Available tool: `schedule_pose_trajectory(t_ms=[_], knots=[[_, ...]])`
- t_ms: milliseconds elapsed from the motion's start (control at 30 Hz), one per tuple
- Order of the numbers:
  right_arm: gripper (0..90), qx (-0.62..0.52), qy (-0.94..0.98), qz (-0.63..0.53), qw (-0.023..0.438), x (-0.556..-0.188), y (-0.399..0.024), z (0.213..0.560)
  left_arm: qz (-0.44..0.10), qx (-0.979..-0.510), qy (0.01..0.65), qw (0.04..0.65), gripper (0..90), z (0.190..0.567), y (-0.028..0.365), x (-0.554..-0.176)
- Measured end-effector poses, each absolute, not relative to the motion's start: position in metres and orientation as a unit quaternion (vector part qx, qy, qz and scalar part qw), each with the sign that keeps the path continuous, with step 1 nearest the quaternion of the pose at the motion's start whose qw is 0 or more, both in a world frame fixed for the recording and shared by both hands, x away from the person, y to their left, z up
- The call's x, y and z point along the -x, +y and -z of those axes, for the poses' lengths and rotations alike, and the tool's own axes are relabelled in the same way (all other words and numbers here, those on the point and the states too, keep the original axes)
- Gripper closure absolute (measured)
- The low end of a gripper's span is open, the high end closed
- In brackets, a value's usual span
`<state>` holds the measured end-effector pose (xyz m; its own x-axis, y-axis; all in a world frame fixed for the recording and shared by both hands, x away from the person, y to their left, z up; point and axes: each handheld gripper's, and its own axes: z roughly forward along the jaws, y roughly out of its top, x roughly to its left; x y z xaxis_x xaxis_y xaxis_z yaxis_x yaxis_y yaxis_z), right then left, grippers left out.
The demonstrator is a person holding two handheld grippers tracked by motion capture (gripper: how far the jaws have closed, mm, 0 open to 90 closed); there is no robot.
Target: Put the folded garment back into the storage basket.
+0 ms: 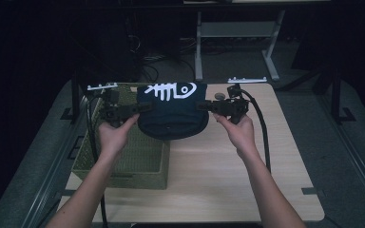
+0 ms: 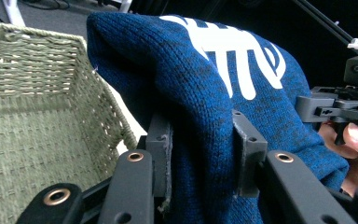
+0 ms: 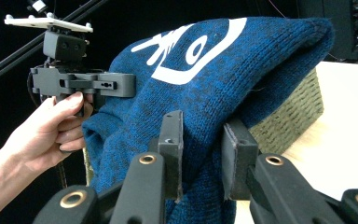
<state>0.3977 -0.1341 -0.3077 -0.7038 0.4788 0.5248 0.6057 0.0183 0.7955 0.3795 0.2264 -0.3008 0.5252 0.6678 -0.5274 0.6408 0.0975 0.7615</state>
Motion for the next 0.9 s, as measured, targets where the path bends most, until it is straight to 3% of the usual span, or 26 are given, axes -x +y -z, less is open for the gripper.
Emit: schedule_pose_trajectory(t_ms=[900], knots=[[72.3,0.369,-0.724,0.579,0.071,-0.411,-0.088,0.312,-0.018,-0.646,0.515,0.564,64.3,0.309,0.270,-0.374]])
